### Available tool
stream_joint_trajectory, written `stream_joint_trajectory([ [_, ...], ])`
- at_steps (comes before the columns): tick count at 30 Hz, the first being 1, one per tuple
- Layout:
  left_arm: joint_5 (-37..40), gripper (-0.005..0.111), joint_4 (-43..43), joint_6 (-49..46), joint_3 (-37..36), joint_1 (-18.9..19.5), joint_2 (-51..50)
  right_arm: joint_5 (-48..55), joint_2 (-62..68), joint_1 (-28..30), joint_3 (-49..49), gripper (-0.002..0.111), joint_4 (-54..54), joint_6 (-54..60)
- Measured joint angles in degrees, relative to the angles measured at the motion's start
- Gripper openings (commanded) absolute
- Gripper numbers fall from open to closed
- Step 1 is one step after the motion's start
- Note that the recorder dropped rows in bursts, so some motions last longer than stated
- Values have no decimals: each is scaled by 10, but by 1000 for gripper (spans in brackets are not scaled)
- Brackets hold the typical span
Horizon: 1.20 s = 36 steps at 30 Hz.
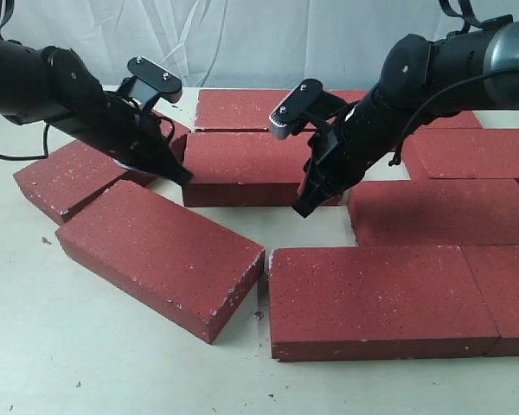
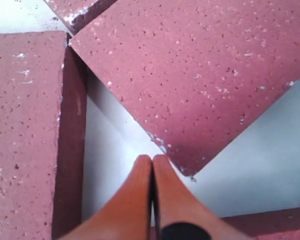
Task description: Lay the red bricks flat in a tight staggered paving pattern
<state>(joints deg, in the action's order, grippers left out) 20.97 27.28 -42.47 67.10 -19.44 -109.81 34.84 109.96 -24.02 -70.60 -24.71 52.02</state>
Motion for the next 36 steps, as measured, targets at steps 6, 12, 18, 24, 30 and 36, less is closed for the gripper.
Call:
stream_joint_trajectory([
  [6,-18,0,-1,0,0,0,-17,-10,21,0,0,-1,1,17],
  [12,-24,0,-1,0,15,-5,-42,-33,40,0,0,-1,1,20],
  [18,-48,0,4,-1,19,-7,-57,-69,51,0,0,-1,3,20],
  [24,-73,0,10,-1,20,-14,-65,-78,51,0,0,-1,3,20],
  [30,-91,0,10,-1,25,-20,-74,-99,51,0,0,-1,17,20],
  [36,-95,0,10,-1,26,-20,-74,-114,56,0,0,-1,21,19],
])
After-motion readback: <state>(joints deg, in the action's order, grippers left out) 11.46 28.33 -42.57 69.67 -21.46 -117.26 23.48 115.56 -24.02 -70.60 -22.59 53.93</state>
